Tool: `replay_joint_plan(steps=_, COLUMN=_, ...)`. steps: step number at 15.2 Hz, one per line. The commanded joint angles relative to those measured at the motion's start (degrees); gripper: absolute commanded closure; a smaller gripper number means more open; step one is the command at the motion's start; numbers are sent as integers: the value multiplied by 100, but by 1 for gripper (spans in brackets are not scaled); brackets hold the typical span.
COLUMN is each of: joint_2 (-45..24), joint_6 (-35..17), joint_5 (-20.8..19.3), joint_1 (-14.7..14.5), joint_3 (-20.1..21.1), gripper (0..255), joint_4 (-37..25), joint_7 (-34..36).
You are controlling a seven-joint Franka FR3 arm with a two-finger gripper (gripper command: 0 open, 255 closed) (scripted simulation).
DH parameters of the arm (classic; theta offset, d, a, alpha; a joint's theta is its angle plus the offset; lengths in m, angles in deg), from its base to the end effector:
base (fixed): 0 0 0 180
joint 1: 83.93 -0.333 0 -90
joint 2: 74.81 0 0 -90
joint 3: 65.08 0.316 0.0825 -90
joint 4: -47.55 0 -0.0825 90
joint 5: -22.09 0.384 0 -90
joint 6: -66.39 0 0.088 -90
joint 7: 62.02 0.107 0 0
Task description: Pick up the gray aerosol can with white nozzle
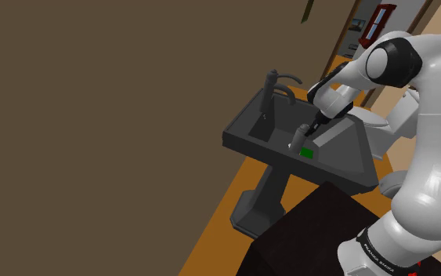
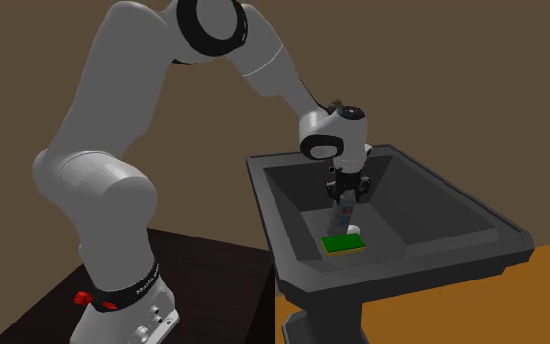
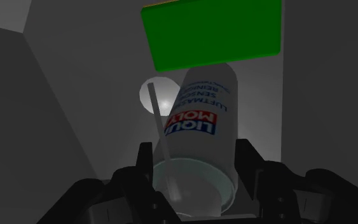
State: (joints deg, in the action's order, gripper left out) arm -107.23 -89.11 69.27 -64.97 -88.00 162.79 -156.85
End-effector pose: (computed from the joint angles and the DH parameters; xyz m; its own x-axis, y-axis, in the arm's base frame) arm 0.4444 -0.4238 0.2058 0.9234 0.2909 0.2504 0.2543 -0.9523 0.1686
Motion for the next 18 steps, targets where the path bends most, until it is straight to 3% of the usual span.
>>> replay_joint_plan(steps=1, joint_2=-3, joint_6=1, joint_5=0, joint_1=0, joint_3=1, gripper=255, joint_4=5, joint_7=-1)
replay_joint_plan(steps=4, joint_2=-5, joint_6=1, joint_5=1, joint_1=1, joint_3=2, gripper=255, joint_4=3, joint_7=-2)
replay_joint_plan(steps=18, joint_2=815, joint_6=606, joint_5=-920, joint_1=-516, joint_3=-684, gripper=255, joint_4=159, joint_7=776)
